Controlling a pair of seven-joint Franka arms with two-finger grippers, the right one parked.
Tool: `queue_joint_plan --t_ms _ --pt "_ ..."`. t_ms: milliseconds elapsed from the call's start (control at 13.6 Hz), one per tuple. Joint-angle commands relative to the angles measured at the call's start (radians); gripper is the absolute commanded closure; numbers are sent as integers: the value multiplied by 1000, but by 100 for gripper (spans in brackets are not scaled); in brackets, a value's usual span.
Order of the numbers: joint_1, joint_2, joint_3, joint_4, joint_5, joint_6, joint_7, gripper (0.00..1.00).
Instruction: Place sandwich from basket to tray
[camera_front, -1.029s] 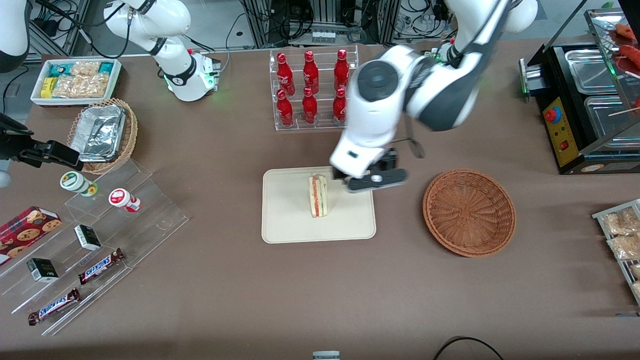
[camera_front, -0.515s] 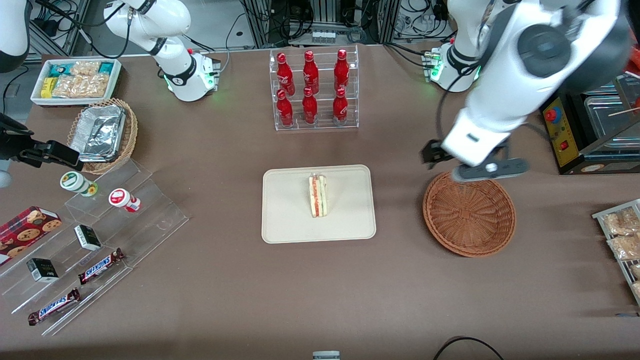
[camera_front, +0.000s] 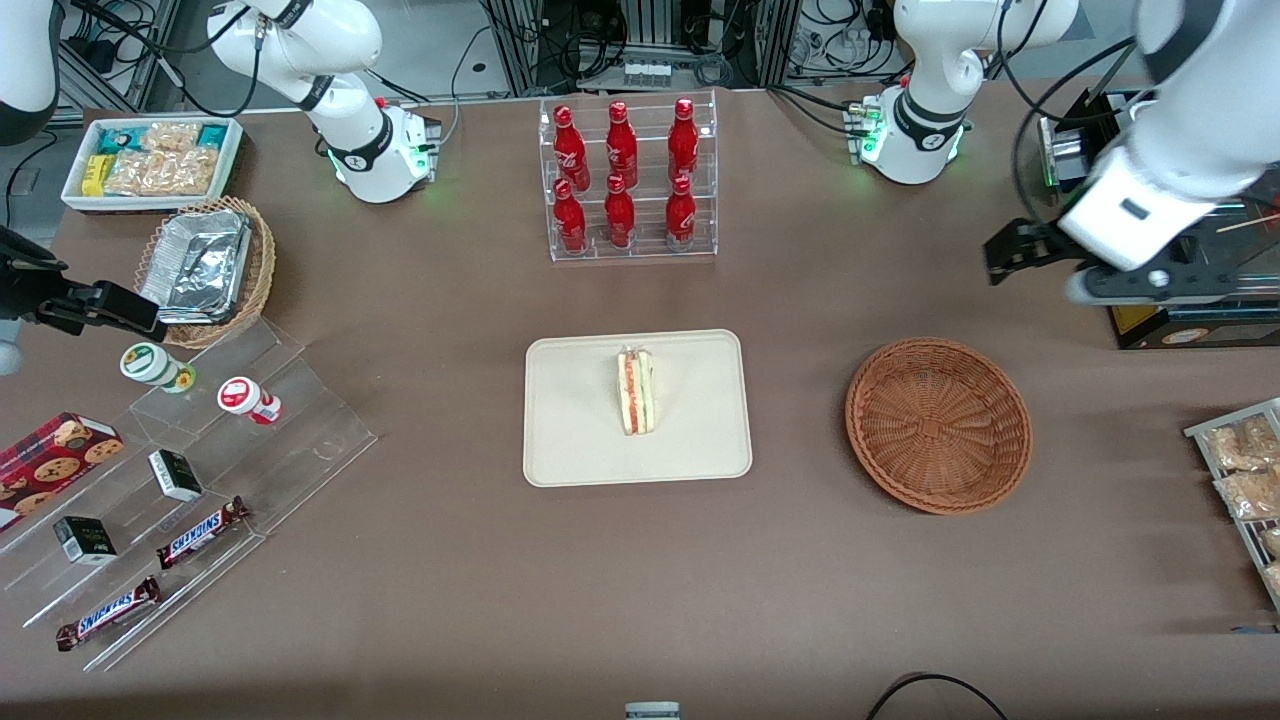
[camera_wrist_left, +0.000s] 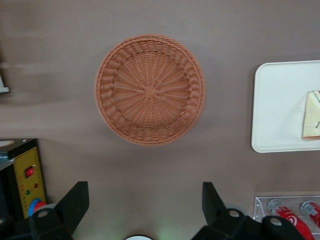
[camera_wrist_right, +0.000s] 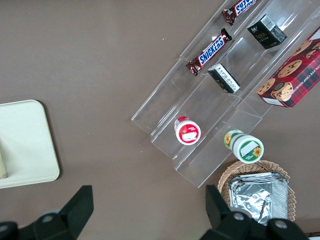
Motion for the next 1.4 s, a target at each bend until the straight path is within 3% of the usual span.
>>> queue_joint_plan --t_ms 0,221,735,1324 --pt "46 -53 -2 -43 -25 -8 49 0" --pt "47 -51 27 -32 -39 -5 52 0" --pt "46 65 27 141 -42 -21 52 0" --pt "37 65 49 149 -12 -33 51 0"
